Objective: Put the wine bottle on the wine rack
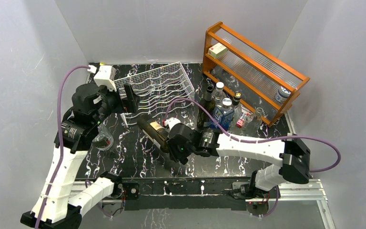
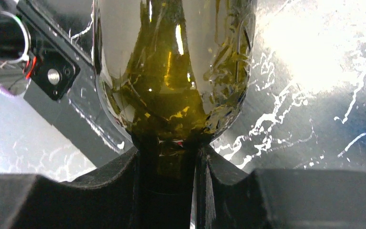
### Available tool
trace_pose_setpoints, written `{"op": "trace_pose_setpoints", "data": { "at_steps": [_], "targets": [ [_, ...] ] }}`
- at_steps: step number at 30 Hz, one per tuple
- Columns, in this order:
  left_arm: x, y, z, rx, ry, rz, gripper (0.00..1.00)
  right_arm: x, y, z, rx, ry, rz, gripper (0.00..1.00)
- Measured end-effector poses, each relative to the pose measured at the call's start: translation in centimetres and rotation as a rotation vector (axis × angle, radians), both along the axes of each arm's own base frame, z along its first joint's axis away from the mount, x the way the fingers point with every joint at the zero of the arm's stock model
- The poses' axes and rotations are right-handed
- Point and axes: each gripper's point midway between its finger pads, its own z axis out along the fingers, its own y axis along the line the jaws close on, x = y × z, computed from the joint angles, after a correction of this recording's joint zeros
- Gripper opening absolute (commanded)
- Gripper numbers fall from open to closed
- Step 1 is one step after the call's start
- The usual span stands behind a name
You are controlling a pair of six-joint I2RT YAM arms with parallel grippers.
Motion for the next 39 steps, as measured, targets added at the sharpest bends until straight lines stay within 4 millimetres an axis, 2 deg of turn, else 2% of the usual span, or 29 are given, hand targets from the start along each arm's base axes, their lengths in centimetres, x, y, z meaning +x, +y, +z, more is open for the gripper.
{"op": "trace_pose_setpoints", "data": {
  "at_steps": [4, 6, 8, 9, 12, 22, 31, 39],
  "targets": [
    [-0.1, -0.5, 0.0, -0.049, -0.002, -0.006, 0.98, 1.0, 2.4, -1.8, 0.027, 0.022, -0.070, 0.00],
    [0.3, -0.8, -0.1, -0.069, -0.005, -0.003, 0.98, 1.3, 3.7, -3.5, 0.021, 0.040, -0.098, 0.00],
    [0.4, -0.9, -1.0, -0.081, 0.008, 0.002, 0.98, 1.5, 4.0, -5.1, -0.004, 0.053, -0.123, 0.00],
    [0.7, -1.0, -2.2, -0.078, 0.025, 0.004, 0.98, 1.9, 4.4, -5.8, -0.012, 0.050, -0.149, 0.00],
    [0.8, -1.1, -2.2, -0.083, 0.021, 0.000, 0.98, 2.9, 5.7, -5.9, 0.004, 0.031, -0.187, 0.00],
    [0.5, -0.9, -1.3, -0.064, -0.016, -0.010, 0.98, 3.9, 8.7, -5.4, 0.065, 0.023, -0.200, 0.00],
    [0.4, -0.8, -1.2, -0.061, -0.025, -0.013, 0.98, 4.5, 10.1, -6.9, 0.068, 0.014, -0.204, 0.00],
    [0.2, -0.8, -0.9, -0.062, -0.033, -0.015, 0.98, 6.5, 12.3, -7.3, 0.102, -0.041, -0.261, 0.00]
  ]
}}
